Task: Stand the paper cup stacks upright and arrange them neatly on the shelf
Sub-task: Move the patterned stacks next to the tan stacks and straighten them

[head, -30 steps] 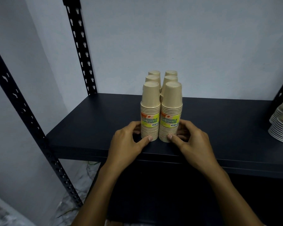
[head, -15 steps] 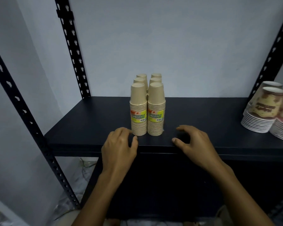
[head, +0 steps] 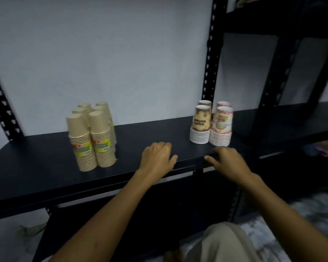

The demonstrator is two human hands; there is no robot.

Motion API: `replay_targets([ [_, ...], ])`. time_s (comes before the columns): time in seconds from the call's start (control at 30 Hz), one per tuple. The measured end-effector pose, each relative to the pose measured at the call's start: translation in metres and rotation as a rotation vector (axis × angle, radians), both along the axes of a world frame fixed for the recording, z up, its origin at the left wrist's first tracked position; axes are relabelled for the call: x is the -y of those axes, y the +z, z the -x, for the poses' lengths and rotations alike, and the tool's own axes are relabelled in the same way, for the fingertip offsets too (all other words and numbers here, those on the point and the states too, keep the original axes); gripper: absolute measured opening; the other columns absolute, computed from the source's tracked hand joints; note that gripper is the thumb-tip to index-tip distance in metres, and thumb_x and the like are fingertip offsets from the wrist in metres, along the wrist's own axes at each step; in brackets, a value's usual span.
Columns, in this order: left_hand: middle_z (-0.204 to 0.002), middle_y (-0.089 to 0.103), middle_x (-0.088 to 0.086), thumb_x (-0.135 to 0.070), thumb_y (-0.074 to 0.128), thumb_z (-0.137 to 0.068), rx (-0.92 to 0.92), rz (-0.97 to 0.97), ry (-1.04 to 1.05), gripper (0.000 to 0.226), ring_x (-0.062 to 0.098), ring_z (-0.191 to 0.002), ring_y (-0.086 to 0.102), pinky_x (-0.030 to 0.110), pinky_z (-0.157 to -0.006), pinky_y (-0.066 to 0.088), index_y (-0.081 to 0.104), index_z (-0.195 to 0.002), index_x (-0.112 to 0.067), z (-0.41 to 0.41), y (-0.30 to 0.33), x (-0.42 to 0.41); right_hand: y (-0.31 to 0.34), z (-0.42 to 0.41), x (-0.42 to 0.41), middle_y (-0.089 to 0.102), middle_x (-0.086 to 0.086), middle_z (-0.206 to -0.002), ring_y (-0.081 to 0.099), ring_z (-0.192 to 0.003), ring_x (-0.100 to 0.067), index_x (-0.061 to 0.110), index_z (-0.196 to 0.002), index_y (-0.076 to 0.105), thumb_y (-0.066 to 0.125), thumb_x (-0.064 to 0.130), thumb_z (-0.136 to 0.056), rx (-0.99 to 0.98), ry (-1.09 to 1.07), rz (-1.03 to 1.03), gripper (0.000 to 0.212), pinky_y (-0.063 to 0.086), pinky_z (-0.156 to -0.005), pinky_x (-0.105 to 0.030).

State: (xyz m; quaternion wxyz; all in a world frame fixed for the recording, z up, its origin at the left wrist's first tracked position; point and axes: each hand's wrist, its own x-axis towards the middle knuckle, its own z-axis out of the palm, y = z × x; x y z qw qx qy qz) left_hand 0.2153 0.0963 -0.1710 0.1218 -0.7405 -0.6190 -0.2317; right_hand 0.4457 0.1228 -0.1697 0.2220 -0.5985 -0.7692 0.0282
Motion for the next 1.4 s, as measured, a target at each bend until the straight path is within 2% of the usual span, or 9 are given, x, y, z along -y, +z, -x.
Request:
replay_targets([
  [0.1,-0.108,0.065,0.007,-0.042,0.053,-0.09,-0.001,0.089,-0.018,0.039,0.026,-0.097,0.06,0.036,-0.072,0.049,0.058,-0.112,-0.01,-0.03,0.011,-0.031,0.006,-0.026,-0.011,0.061,-0.008,-0.082,0.06,-0.079,-0.03,0.011,-0.078,0.053,0.062,0.042,-0.088,-0.007,-0.084,0.001,0.035,0.043,-0.059,-0.035],
  [0.23,-0.114,0.06,0.011,-0.048,0.055,-0.087,0.095,0.229,0.014,0.051,0.03,-0.102,0.058,0.038,-0.074,0.047,0.052,-0.12,-0.01,-0.055,0.024,-0.065,0.018,-0.043,-0.028,0.065,-0.014,-0.098,0.062,-0.089,-0.031,0.008,-0.091,0.053,0.068,0.034,-0.086,-0.144,-0.125,-0.013,0.031,0.044,-0.065,-0.034],
  [0.4,-0.114,0.058,0.011,-0.055,0.067,-0.077,0.26,0.378,0.1,0.06,0.03,-0.102,0.058,0.039,-0.078,0.05,0.049,-0.113,-0.01,-0.067,0.026,-0.089,0.026,-0.044,-0.053,0.063,-0.012,-0.121,0.061,-0.107,-0.028,0.004,-0.121,0.052,0.078,0.036,-0.077,-0.392,-0.136,0.079,0.06,0.053,-0.084,-0.038],
  [0.57,-0.144,0.045,0.012,-0.035,0.079,-0.075,0.669,0.394,-0.023,0.087,0.03,-0.129,0.046,0.035,-0.096,0.041,0.032,-0.143,-0.007,-0.077,0.026,-0.106,0.023,-0.042,-0.068,0.063,-0.007,-0.125,0.062,-0.11,-0.022,0.01,-0.131,0.043,0.082,0.03,-0.073,-0.574,-0.103,0.095,0.073,0.052,-0.088,-0.031],
  [0.77,-0.131,0.059,0.005,-0.012,0.081,-0.072,0.885,0.318,-0.112,0.071,0.02,-0.116,0.058,0.026,-0.095,0.044,0.047,-0.134,-0.011,-0.077,0.016,-0.117,0.015,-0.043,-0.077,0.062,-0.011,-0.125,0.063,-0.109,-0.024,0.008,-0.132,0.042,0.081,0.026,-0.076,-0.615,-0.103,0.036,0.071,0.054,-0.088,-0.036],
  [0.87,-0.13,0.06,0.006,-0.014,0.082,-0.071,0.913,0.281,-0.085,0.072,0.02,-0.115,0.059,0.031,-0.098,0.047,0.048,-0.133,-0.012,-0.07,0.012,-0.116,0.011,-0.04,-0.079,0.062,-0.009,-0.124,0.063,-0.105,-0.021,0.007,-0.132,0.045,0.081,0.028,-0.076,-0.625,-0.082,0.016,0.07,0.054,-0.087,-0.035],
  [1.07,-0.127,0.062,0.006,-0.015,0.083,-0.07,0.903,0.215,-0.014,0.067,0.019,-0.112,0.06,0.023,-0.087,0.043,0.05,-0.129,-0.012,-0.044,0.011,-0.103,0.013,-0.003,-0.084,0.064,-0.001,-0.121,0.06,-0.104,-0.012,0.014,-0.128,0.051,0.084,0.029,-0.072,-0.638,0.057,-0.006,0.066,0.049,-0.085,-0.027],
  [1.2,-0.125,0.063,0.005,-0.016,0.084,-0.07,0.913,0.169,0.07,0.067,0.018,-0.11,0.061,0.023,-0.085,0.045,0.051,-0.128,-0.013,-0.011,0.01,-0.091,0.012,0.033,-0.093,0.063,-0.005,-0.124,0.061,-0.109,-0.019,0.011,-0.127,0.05,0.084,0.025,-0.072,-0.644,0.117,0.039,0.067,0.049,-0.085,-0.028],
  [1.4,-0.127,0.062,0.008,-0.015,0.081,-0.073,0.995,0.049,0.278,0.063,0.023,-0.115,0.058,0.032,-0.092,0.047,0.049,-0.128,-0.013,0.037,0.006,-0.074,0.004,0.094,-0.107,0.058,-0.004,-0.115,0.059,-0.107,-0.018,0.006,-0.143,0.034,0.074,0.02,-0.082,-0.683,0.225,0.147,0.074,0.049,-0.088,-0.029],
])
